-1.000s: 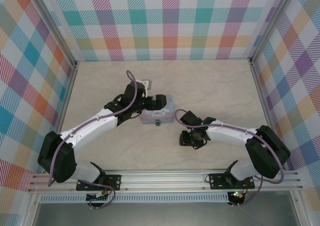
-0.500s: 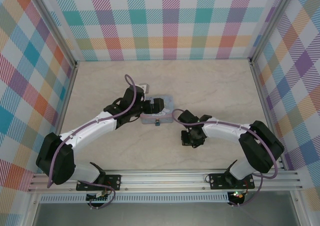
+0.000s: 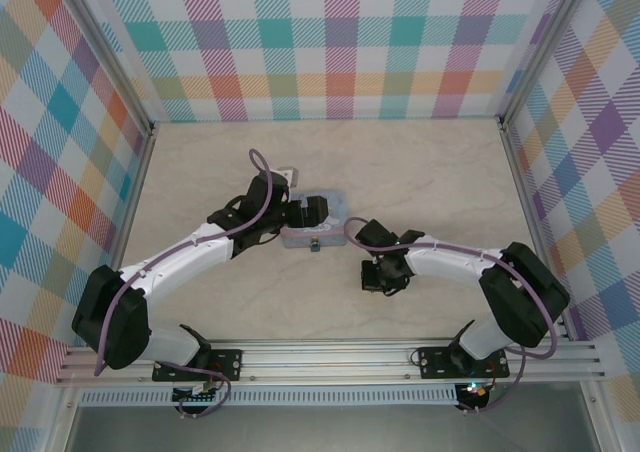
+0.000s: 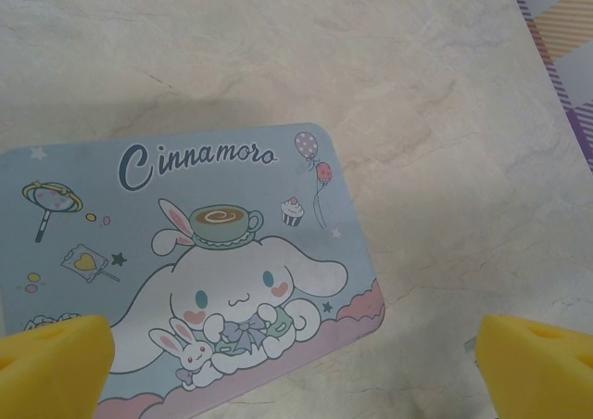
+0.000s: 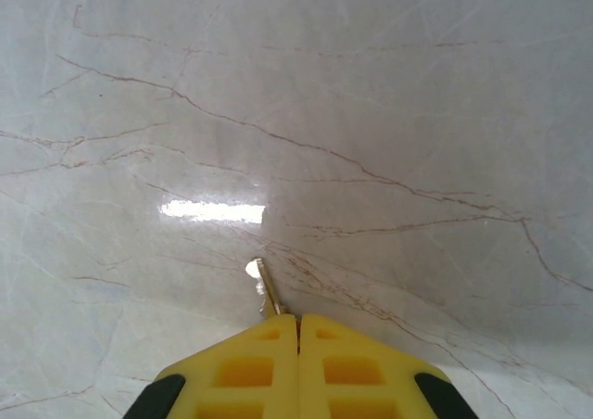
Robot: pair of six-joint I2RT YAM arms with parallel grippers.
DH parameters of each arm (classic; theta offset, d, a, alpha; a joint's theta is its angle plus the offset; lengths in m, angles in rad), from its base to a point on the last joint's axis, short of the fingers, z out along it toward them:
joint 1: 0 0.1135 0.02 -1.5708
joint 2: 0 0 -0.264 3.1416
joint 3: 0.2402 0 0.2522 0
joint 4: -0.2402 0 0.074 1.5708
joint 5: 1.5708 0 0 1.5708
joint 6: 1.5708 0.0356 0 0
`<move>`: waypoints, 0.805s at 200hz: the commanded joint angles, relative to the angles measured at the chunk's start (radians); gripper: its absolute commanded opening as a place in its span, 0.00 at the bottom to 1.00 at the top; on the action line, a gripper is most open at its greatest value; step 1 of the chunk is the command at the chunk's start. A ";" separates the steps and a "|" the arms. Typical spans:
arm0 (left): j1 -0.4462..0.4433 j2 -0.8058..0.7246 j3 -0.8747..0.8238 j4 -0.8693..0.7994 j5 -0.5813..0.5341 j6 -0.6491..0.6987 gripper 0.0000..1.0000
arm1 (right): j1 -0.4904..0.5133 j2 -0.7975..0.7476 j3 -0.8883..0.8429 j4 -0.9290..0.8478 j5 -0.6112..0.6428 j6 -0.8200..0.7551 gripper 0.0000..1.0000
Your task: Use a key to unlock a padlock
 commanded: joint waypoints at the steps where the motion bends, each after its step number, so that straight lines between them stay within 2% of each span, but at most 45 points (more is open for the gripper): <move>1: 0.012 -0.026 0.024 -0.029 -0.015 -0.010 1.00 | 0.004 -0.045 -0.027 0.008 -0.018 0.005 0.03; 50: 0.032 -0.046 0.027 -0.029 0.037 -0.108 1.00 | -0.026 -0.113 -0.065 0.078 -0.095 0.041 0.00; 83: 0.049 -0.076 0.011 -0.032 0.090 -0.295 1.00 | -0.039 -0.157 -0.039 0.085 -0.113 0.061 0.00; 114: 0.056 -0.112 -0.076 0.086 0.161 -0.604 0.99 | -0.042 -0.221 0.018 0.075 -0.066 0.044 0.00; 161: 0.057 -0.122 -0.254 0.346 0.213 -1.109 0.88 | -0.045 -0.281 0.132 0.108 0.020 -0.021 0.00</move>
